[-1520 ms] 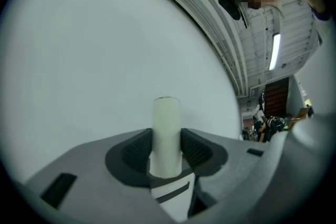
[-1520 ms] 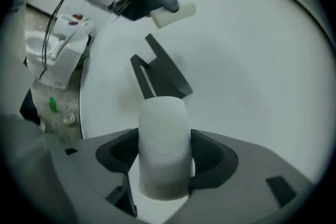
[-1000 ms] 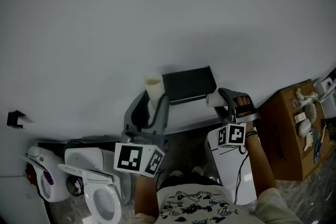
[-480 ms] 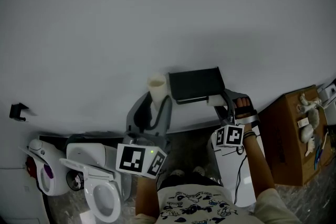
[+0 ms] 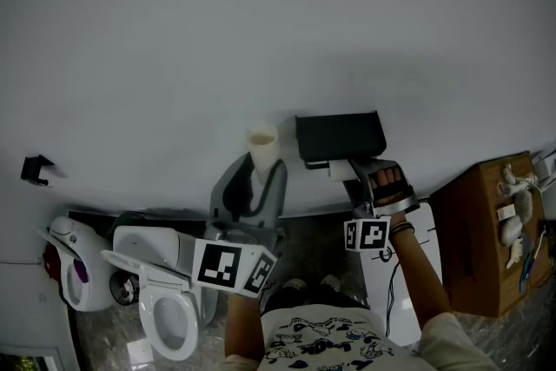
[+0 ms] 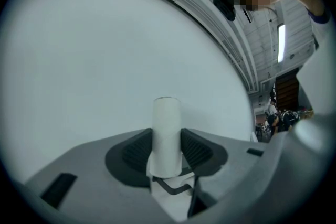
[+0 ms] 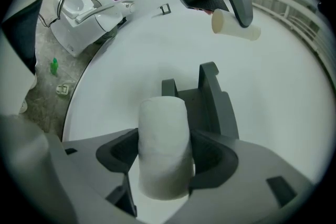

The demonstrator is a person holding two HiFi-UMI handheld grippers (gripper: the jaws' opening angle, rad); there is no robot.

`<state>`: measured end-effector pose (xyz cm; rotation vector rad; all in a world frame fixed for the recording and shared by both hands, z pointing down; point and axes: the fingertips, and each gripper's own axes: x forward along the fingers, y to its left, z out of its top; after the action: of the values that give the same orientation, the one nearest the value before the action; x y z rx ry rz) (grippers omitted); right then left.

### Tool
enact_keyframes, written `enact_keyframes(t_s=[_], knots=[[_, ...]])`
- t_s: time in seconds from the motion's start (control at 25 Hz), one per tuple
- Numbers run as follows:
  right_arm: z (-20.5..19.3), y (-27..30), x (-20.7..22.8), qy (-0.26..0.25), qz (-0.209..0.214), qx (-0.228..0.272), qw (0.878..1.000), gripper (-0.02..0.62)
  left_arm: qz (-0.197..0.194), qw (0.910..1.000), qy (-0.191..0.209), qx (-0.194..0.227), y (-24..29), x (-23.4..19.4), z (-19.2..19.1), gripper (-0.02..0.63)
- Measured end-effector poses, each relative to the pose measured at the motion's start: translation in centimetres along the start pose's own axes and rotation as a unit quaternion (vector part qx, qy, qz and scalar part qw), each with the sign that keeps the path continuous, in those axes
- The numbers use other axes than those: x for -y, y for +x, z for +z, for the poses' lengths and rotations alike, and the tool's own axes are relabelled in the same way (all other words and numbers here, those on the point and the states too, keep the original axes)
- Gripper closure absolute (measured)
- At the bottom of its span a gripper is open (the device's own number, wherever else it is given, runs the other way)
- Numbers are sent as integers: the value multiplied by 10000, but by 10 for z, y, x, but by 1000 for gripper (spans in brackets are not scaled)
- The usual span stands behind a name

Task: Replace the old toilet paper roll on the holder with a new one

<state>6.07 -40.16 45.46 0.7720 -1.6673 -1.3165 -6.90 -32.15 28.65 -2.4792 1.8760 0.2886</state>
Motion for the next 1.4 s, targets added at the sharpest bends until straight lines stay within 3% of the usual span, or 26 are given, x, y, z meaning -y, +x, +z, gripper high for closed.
enact_keyframes(t_s=[0.28,0.52,0.64,0.72,0.8,0.88,0.92,1.04,1.12,1.2,1.32,1.4], knots=[[25,-4,-4,-9,69,327,9994,284,71,10000,-4,-33,-7,-3,-1,428],[36,-22,-2,317,71,589,9977,284,-8,10000,-19,-14,-8,1,-1,428],[41,-39,4,773,46,730,9943,284,-72,10000,-39,6,-6,4,0,428],[46,-53,14,1483,68,963,9842,284,-134,9999,-46,25,-5,7,2,428],[46,-69,32,2416,25,1232,9625,284,-207,9998,-45,42,-3,10,3,428],[39,-84,58,3396,-136,1477,9288,284,-283,9996,-50,52,0,14,4,428],[34,-91,71,3908,-214,1619,9059,284,-319,9995,-53,58,1,16,4,428],[15,-111,103,5442,-367,1950,8152,284,-417,9991,-62,70,2,21,4,428],[-1,-122,116,5968,-541,2052,7738,284,-475,9988,-70,68,3,24,4,428],[-15,-129,124,6264,-748,2059,7481,284,-531,9985,-84,71,4,28,4,428],[-32,-136,126,6574,-1061,1900,7214,295,-593,9981,-107,85,4,31,4,428],[-45,-140,124,6722,-1361,1692,7078,381,-622,9980,-114,91,4,33,4,428]])
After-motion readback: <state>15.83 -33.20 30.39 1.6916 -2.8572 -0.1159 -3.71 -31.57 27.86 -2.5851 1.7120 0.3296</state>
